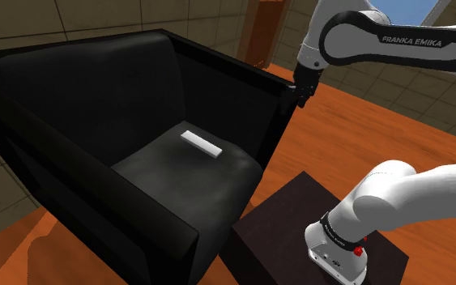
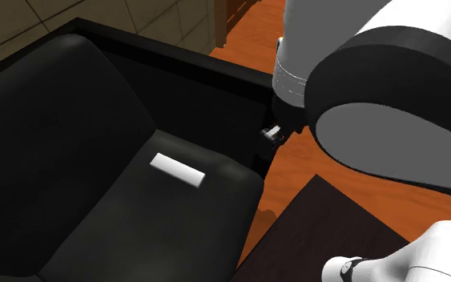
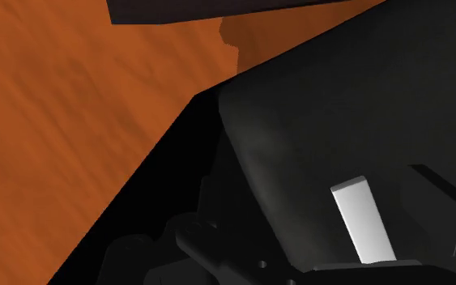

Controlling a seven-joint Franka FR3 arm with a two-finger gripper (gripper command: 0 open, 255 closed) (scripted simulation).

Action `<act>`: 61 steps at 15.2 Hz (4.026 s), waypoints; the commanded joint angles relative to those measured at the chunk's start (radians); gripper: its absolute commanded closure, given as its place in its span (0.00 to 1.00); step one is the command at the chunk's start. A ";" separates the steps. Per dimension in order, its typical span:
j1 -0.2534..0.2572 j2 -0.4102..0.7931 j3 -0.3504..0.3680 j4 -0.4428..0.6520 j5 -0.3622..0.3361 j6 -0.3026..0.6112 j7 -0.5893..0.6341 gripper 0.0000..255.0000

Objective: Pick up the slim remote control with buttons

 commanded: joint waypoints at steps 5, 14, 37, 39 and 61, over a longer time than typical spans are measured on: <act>0.026 0.192 0.016 0.007 0.017 0.190 0.007 0.00; 0.057 0.518 0.042 0.102 0.030 0.424 0.009 0.00; 0.123 1.215 0.080 0.552 0.000 0.678 0.020 0.00; 0.124 1.231 0.078 0.553 -0.001 0.693 0.021 0.00; 0.118 1.125 0.087 0.554 0.011 0.587 0.012 1.00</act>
